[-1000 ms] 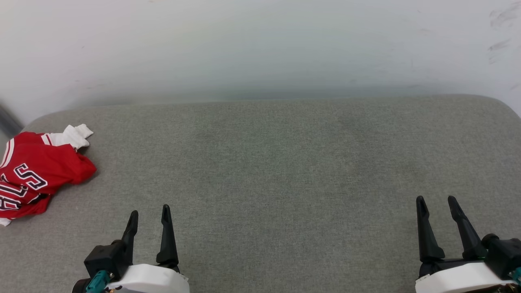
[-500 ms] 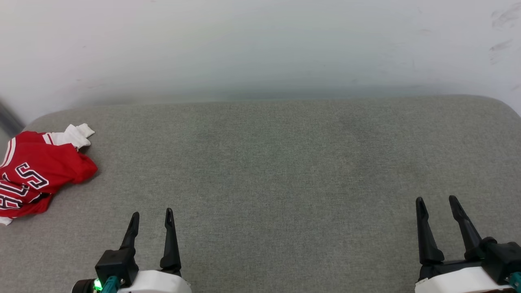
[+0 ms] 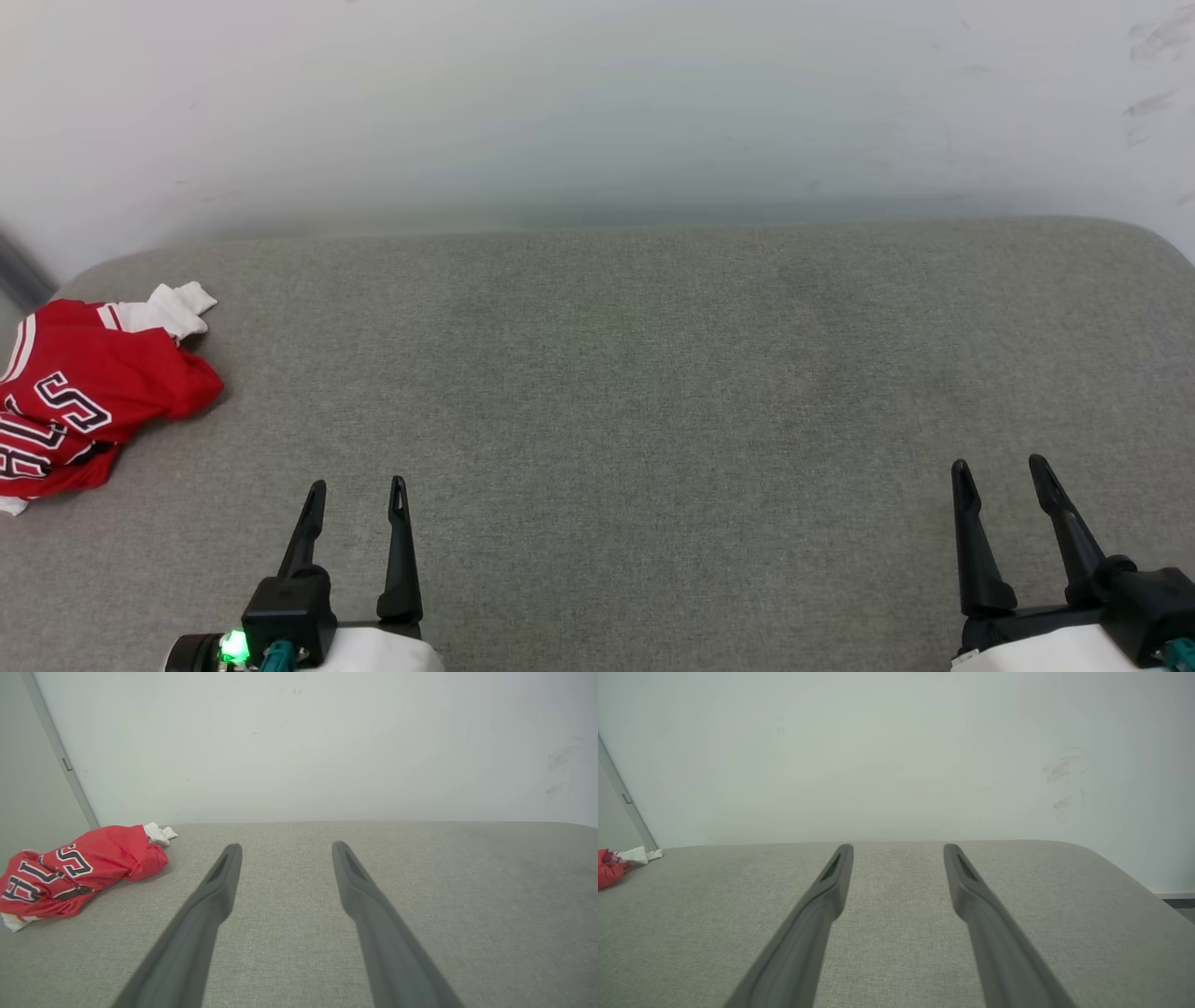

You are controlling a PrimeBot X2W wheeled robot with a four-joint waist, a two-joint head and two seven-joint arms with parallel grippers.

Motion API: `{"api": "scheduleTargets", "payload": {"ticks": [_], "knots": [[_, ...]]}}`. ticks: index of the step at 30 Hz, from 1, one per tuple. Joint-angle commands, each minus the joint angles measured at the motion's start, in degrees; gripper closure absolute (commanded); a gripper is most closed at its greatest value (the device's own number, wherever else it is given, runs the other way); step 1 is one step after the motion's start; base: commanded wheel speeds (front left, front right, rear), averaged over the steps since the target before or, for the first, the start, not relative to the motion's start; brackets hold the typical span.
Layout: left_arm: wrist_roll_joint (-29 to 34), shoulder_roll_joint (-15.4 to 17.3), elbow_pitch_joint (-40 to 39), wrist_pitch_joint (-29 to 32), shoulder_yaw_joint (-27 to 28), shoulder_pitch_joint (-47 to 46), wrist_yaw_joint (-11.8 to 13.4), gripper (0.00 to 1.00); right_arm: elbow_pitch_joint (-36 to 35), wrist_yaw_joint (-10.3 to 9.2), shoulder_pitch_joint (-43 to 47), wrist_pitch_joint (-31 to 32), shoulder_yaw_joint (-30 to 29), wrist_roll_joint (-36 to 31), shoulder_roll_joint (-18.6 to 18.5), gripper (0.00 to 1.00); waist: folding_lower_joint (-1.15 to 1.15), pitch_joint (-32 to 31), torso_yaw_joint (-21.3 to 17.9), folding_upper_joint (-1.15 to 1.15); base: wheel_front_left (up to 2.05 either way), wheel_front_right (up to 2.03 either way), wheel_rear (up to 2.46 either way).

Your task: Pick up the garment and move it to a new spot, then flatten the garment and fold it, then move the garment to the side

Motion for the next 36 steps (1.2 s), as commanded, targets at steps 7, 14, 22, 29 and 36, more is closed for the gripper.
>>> {"api": "scheduleTargets", "payload": {"ticks": [7, 14, 22, 29, 36], "knots": [[0.4, 0.1, -0.1, -0.5, -0.2, 0.8, 0.2, 0.00, 0.8, -0.01, 0.7, -0.5, 0.4, -0.1, 0.0, 0.00, 0.00, 0.2, 0.0, 0.00, 0.00, 0.00, 0.00], [0.0, 0.1, 0.2, -0.4, -0.2, 0.8, 0.2, 0.00, 1.6, -0.01, 0.7, -0.5, 0.3, 1.9, 0.0, 0.00, 0.00, 0.3, 0.0, 0.00, 0.00, 0.00, 0.00], [-0.2, 0.1, 0.4, -0.4, -0.2, 0.9, 0.1, 0.00, 2.3, -0.01, 0.8, -0.5, 0.4, 2.6, 0.0, 0.00, 0.00, 0.2, 0.1, 0.00, 0.00, 0.00, 0.00], [-0.3, 0.1, 0.4, -0.4, -0.3, 0.7, 0.1, 0.00, 2.0, -0.01, 0.8, -0.5, 0.4, 2.4, 0.0, 0.00, 0.00, 0.4, 0.3, 0.00, 0.00, 0.00, 0.00], [-0.7, 0.1, 0.5, -0.4, 0.3, 0.2, 0.5, 0.00, 1.2, -0.01, 0.9, -0.5, 0.6, 1.4, 0.0, 0.00, 0.00, 0.3, 1.7, 0.00, 0.00, 0.00, 0.00]]}}
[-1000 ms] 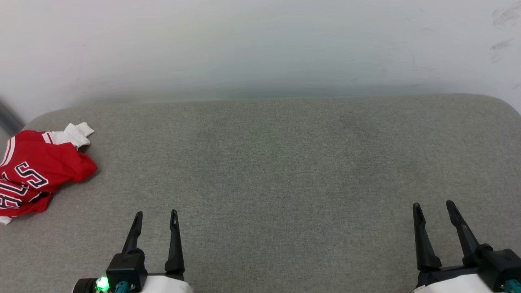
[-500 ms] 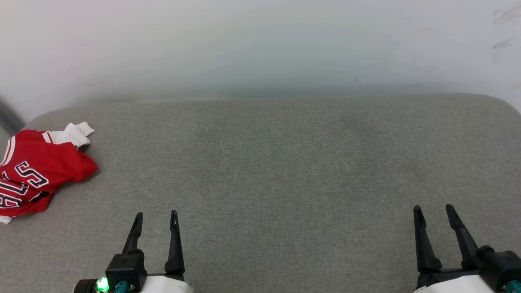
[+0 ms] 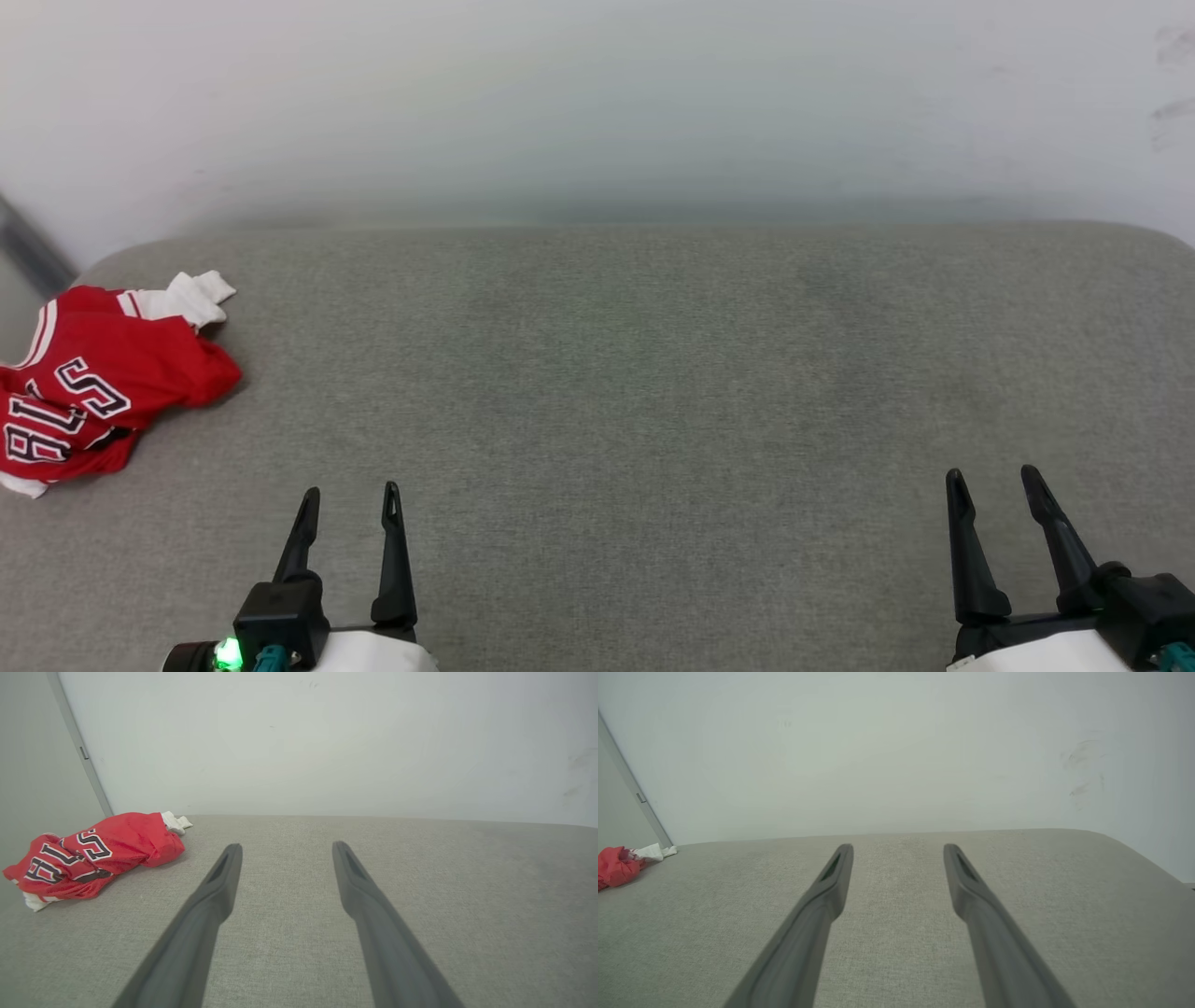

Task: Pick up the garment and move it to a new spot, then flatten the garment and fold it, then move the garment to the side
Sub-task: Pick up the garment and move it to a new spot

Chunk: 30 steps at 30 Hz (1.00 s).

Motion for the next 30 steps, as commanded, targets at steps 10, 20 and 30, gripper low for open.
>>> {"api": "scheduleTargets", "payload": {"ticks": [10, 20, 30], "knots": [[-1.2, 0.1, -0.8, -0.2, 1.5, -0.7, 0.7, 0.00, -1.6, -0.02, 0.4, -0.1, 1.1, -1.7, 0.0, 0.00, 0.00, 0.1, 5.7, 0.00, 0.00, 0.00, 0.00], [-1.9, 0.1, -0.6, -0.2, 2.9, -1.0, 1.9, 0.00, -2.8, -0.02, 0.5, -0.1, 1.7, -3.8, 0.0, 0.00, 0.00, 0.9, 16.5, 0.00, 0.00, 0.00, 0.00], [-2.7, 0.0, -0.6, -0.2, 4.5, -1.1, 2.4, 0.00, -3.3, -0.02, -0.1, -0.1, 2.6, -5.2, 0.0, 0.00, 0.00, 1.7, 24.1, 0.00, 0.00, 0.00, 0.00]]}}
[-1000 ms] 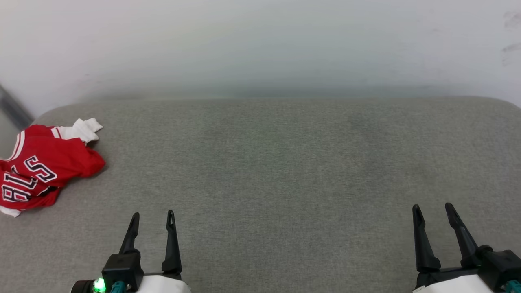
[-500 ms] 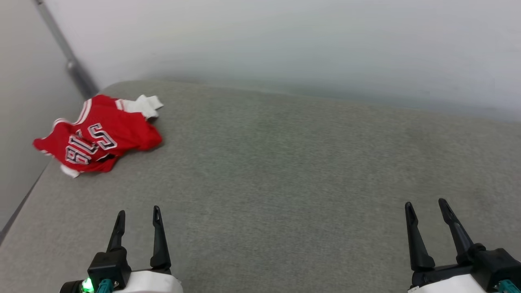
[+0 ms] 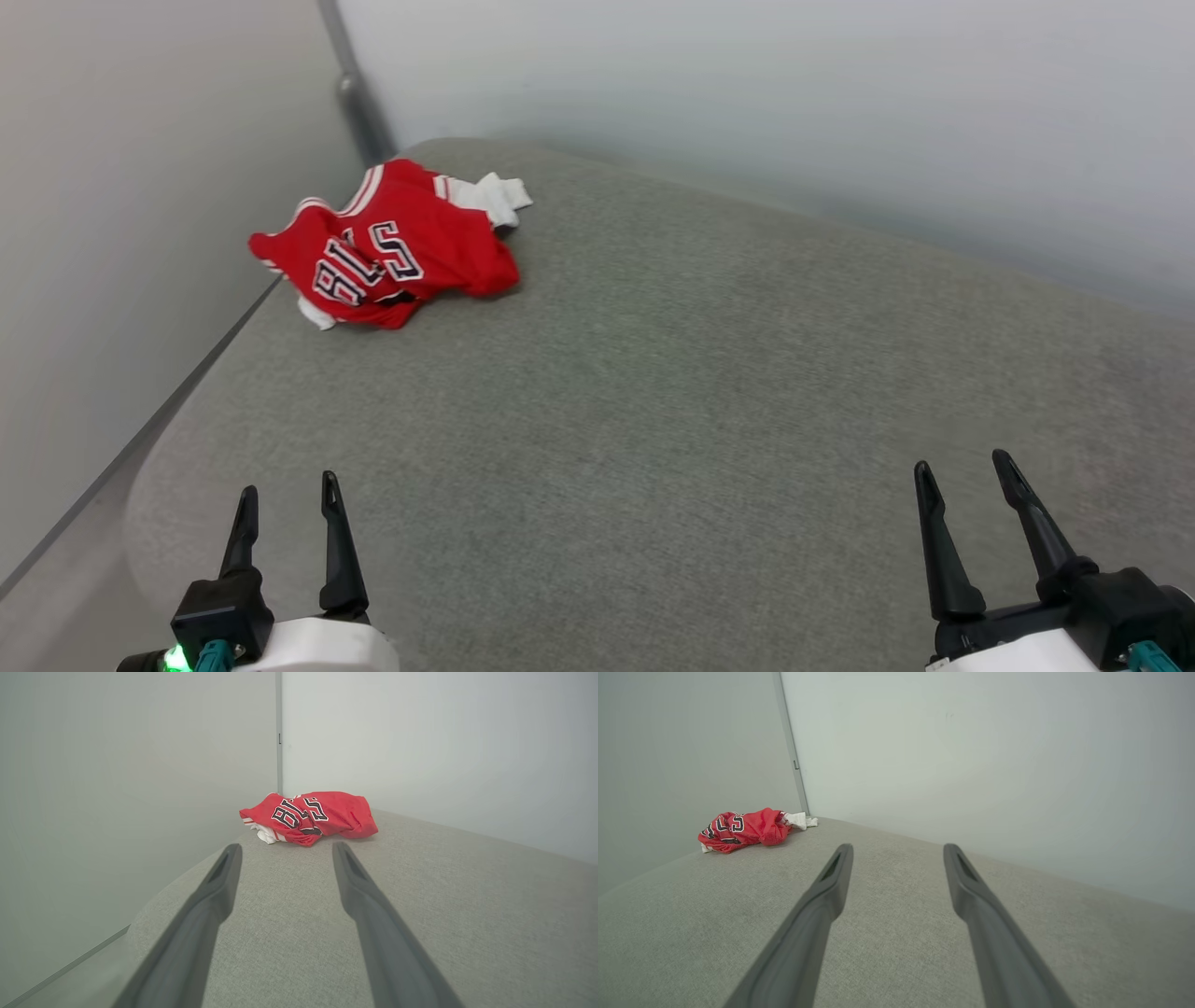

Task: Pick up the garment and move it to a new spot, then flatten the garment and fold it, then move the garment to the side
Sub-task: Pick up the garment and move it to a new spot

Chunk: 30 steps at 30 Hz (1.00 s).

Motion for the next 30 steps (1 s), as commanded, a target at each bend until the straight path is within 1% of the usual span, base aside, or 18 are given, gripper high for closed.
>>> {"api": "scheduleTargets", "payload": {"ticks": [1, 5, 8, 13, 16, 20, 23, 25, 27, 30], "knots": [[-0.2, 0.0, 0.1, -0.2, 0.3, -0.5, 0.0, 0.00, -0.2, -0.02, -0.2, -0.1, -0.1, -0.4, 0.0, 0.00, 0.00, 0.3, 1.9, 0.00, 0.00, 0.00, 0.00], [-0.2, 0.0, 0.3, -0.2, 0.7, -0.6, -0.3, 0.00, 0.0, -0.02, -0.2, -0.1, 0.0, -0.7, 0.0, 0.00, 0.00, 0.4, 3.6, 0.00, 0.00, 0.00, 0.00], [-0.2, 0.0, 0.4, -0.2, 1.0, -0.7, -0.3, 0.00, 0.2, -0.02, -0.4, -0.1, 0.2, -0.8, 0.0, 0.00, 0.00, 0.5, 3.9, 0.00, 0.00, 0.00, 0.00], [-1.0, 0.0, 0.6, -0.2, 2.4, -1.7, -0.6, 0.00, 0.0, -0.02, -1.0, -0.1, 0.3, -1.2, 0.0, 0.00, 0.00, 1.3, 2.9, 0.00, 0.00, 0.00, 0.00], [-0.8, 0.1, 1.5, -0.2, 3.5, -3.8, -2.1, 0.00, -0.4, -0.02, -1.5, -0.1, 0.0, -1.7, 0.0, 0.00, 0.00, 2.5, 1.9, 0.00, 0.00, 0.00, 0.00], [-1.9, 1.7, 3.5, -0.2, 7.0, -10.5, -5.1, 0.00, -1.1, -0.02, -2.7, -0.1, -0.1, -3.5, 0.0, 0.00, 0.00, 5.4, 0.1, 0.00, 0.00, 0.00, 0.00], [-3.6, 2.7, 5.4, -0.2, 10.1, -17.5, -6.8, 0.00, -2.0, -0.02, -4.2, -0.1, -1.1, -5.0, 0.0, 0.00, 0.00, 8.3, -1.2, 0.00, 0.00, 0.00, 0.00], [-3.5, 4.1, 6.8, -0.2, 11.4, -21.8, -7.6, 0.00, -2.7, -0.02, -5.3, -0.1, -1.4, -6.4, 0.0, 0.00, 0.00, 10.8, -2.2, 0.00, 0.00, 0.00, 0.00], [-4.8, 5.5, 8.2, -0.2, 13.0, -26.9, -8.7, 0.00, -3.8, -0.02, -6.6, -0.1, -1.9, -7.9, 0.0, 0.00, 0.00, 13.4, -3.3, 0.00, 0.00, 0.00, 0.00], [-5.9, 8.6, 10.9, -0.2, 15.3, -34.0, -10.1, 0.00, -5.6, -0.02, -8.5, -0.1, -2.6, -9.6, 0.0, 0.00, 0.00, 17.6, -4.9, 0.00, 0.00, 0.00, 0.00]]}}
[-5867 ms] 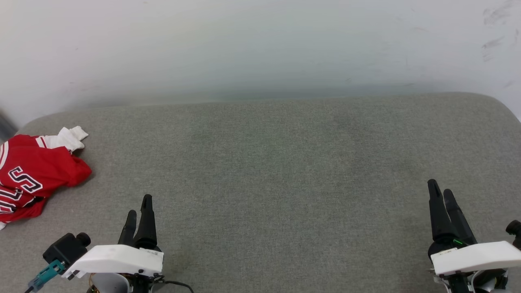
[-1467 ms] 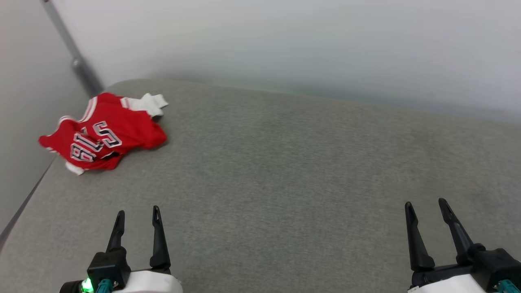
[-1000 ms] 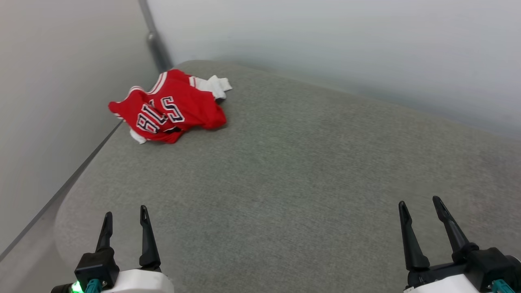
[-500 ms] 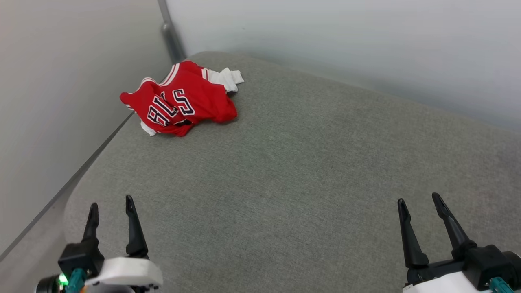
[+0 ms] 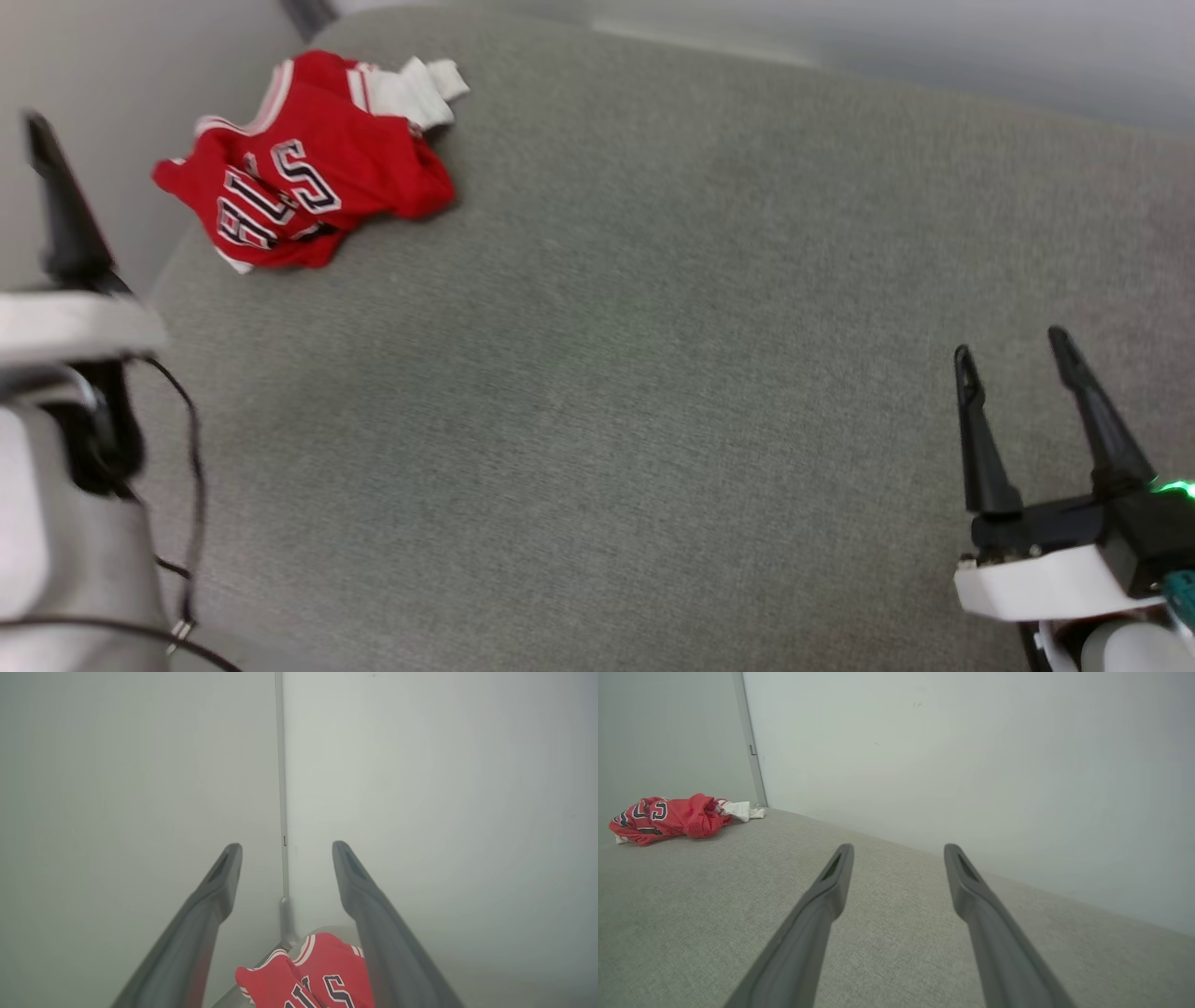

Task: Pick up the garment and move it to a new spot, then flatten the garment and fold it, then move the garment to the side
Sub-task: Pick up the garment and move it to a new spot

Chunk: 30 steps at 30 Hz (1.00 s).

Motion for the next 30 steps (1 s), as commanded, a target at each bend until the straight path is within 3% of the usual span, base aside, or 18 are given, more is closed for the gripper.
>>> {"api": "scheduleTargets", "payload": {"ticks": [1, 8, 13, 19, 30], "knots": [[-0.5, 1.4, 1.2, -0.2, 0.8, -3.7, -0.5, 0.00, -1.2, -0.02, -1.6, -0.1, -0.5, -0.9, 0.0, 0.00, 0.00, 5.8, -3.1, 0.00, 0.00, 0.00, 0.00], [-2.9, 10.5, 11.9, 1.2, 1.7, -20.4, -2.8, 0.00, -6.1, -0.02, -5.0, -0.1, -1.8, -4.6, 0.0, 0.00, 0.00, 14.0, -5.7, 0.00, 0.00, 0.00, 0.00], [-5.6, 17.0, 19.7, 7.1, 0.1, -28.8, -4.3, 0.00, -9.2, -0.02, -6.5, -0.1, -2.1, -6.3, 0.0, 0.00, 0.00, 17.8, -7.3, 0.00, 0.00, 0.00, 0.00], [-14.0, 22.8, 27.2, 21.9, -7.9, -34.1, -4.6, 0.00, -12.2, -0.02, -7.5, -0.1, -1.7, -7.6, -0.5, 0.00, 0.00, 20.8, -8.6, 0.00, 0.00, 0.00, 0.00], [-38.5, 31.3, 26.9, 49.5, -24.1, -32.6, -4.6, 0.00, -15.1, -0.03, -8.1, -0.1, -0.5, -8.7, -1.5, 0.00, 0.00, 24.7, -10.5, 0.00, 0.00, 0.00, 0.00]]}}
